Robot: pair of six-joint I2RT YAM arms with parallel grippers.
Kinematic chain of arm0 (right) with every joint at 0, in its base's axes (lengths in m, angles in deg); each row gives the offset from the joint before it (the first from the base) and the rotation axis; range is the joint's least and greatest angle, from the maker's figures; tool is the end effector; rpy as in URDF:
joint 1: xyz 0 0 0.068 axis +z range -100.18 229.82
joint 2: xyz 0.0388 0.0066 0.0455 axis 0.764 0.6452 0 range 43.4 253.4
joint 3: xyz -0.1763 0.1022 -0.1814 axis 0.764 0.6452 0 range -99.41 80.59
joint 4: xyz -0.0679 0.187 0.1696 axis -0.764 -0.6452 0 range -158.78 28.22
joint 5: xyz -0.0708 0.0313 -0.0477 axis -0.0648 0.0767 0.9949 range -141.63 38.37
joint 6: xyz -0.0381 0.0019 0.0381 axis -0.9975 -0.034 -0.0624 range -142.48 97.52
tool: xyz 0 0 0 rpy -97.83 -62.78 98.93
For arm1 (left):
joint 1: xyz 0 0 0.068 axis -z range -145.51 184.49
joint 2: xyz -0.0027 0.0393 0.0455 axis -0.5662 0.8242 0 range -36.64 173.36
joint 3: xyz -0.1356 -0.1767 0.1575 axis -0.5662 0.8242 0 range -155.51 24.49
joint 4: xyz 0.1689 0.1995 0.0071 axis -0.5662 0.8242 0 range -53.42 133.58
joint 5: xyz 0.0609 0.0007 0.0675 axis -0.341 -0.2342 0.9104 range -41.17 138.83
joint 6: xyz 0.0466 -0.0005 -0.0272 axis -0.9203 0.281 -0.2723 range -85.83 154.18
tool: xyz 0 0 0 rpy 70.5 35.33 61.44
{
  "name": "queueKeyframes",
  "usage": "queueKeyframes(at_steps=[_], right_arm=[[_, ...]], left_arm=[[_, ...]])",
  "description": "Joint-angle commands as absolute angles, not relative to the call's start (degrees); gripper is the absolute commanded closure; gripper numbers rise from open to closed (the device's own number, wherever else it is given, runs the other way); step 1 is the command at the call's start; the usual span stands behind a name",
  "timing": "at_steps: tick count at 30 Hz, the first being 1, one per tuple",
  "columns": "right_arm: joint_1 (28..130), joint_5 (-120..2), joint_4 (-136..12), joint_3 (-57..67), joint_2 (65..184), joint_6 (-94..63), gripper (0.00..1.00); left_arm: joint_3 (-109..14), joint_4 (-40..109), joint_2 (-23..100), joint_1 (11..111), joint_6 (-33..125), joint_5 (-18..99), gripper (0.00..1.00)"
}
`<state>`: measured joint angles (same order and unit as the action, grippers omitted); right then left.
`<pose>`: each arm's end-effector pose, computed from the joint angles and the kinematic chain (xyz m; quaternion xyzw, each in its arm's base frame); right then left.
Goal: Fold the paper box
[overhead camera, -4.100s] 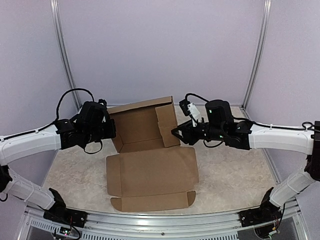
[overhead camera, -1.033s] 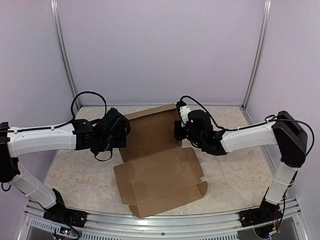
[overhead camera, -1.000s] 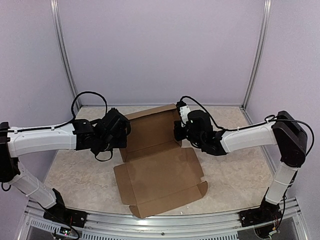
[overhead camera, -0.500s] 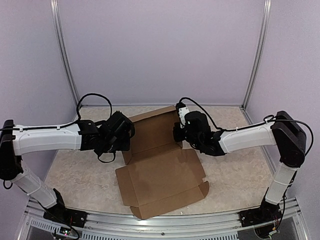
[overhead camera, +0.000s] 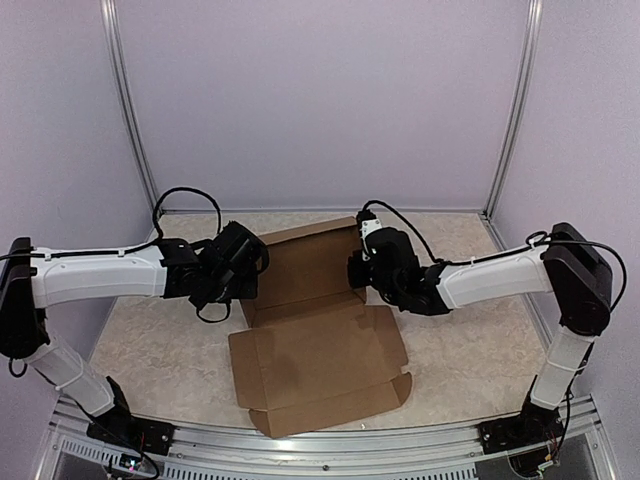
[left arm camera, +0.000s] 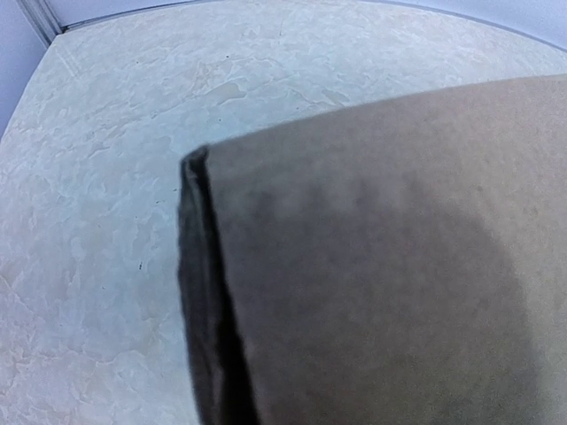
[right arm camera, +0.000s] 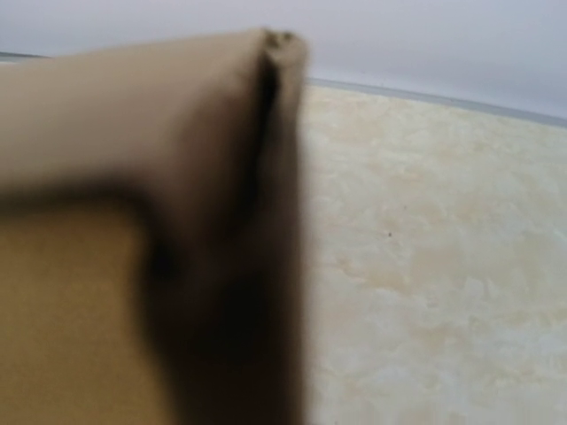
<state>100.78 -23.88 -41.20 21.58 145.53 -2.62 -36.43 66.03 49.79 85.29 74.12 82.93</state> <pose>0.2602 0.2946 0.2074 -0.0882 0.8136 0.1497 0.5549 0.2113 -0.2276 0.2409 -0.0017 0.9159 -0.0084 0.4012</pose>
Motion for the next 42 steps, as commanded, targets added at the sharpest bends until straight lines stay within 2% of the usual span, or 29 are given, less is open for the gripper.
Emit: queueKeyframes(at_steps=[1,4,7,11,16,28,36,42], right_arm=[[103.7,-28.3,-38.6,21.3,144.6,3.3,1.00],[103.8,-28.6,-39.7,20.9,144.4,4.6,1.00],[103.8,-28.7,-40.3,20.7,143.7,5.0,0.88],[103.8,-29.2,-41.5,20.3,143.0,5.3,0.79],[103.8,-29.4,-43.3,20.4,142.0,5.7,0.62],[103.7,-28.5,-48.8,26.6,134.2,1.0,0.32],[102.6,-30.1,-52.8,34.3,124.8,-4.7,0.21],[101.5,-39.2,-58.0,37.3,114.8,-12.2,0.17]], left_arm=[[-37.1,60.2,50.9,86.3,71.3,76.5,1.00],[-37.2,59.9,51.0,86.0,71.0,76.1,1.00],[-37.2,59.9,50.9,85.9,70.7,76.1,1.00],[-37.2,59.9,50.9,85.7,70.3,76.1,1.00],[-37.3,60.0,51.1,85.6,69.7,76.5,1.00],[-37.2,59.1,52.3,84.6,65.4,76.7,1.00],[-37.3,56.5,53.2,83.5,60.0,75.9,1.00],[-37.9,54.7,54.9,82.3,56.6,75.2,1.00]])
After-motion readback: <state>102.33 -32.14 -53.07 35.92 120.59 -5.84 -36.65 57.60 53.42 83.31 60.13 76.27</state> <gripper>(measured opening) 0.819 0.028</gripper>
